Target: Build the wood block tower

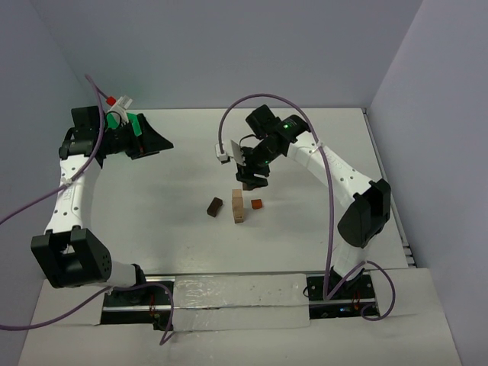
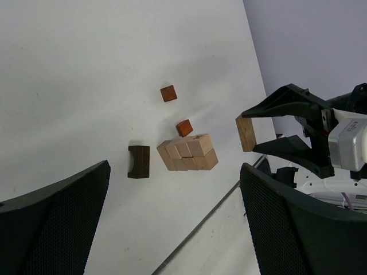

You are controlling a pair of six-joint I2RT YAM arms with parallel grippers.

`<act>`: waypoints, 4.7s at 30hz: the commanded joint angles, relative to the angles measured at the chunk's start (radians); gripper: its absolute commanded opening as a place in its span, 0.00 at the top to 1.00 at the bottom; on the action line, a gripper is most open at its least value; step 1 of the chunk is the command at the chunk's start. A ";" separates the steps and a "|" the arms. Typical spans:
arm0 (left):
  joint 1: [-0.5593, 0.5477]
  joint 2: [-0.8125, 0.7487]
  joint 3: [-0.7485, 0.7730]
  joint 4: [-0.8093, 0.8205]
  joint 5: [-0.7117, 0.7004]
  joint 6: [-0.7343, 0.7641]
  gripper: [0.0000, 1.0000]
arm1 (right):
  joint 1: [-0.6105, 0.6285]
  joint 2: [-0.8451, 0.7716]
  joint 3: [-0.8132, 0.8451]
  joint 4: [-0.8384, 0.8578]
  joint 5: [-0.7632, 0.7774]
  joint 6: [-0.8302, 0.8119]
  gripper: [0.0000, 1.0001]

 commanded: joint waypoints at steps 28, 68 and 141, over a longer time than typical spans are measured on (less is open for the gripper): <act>0.043 -0.063 0.013 0.026 0.041 -0.013 0.01 | 0.106 0.003 -0.089 0.121 0.054 0.122 0.59; 0.046 -0.071 -0.001 0.034 0.055 -0.022 0.01 | 0.134 0.053 -0.078 0.123 0.114 0.084 0.52; 0.037 -0.121 -0.085 0.031 -0.069 0.139 0.08 | 0.119 -0.127 -0.020 0.145 0.040 0.203 0.01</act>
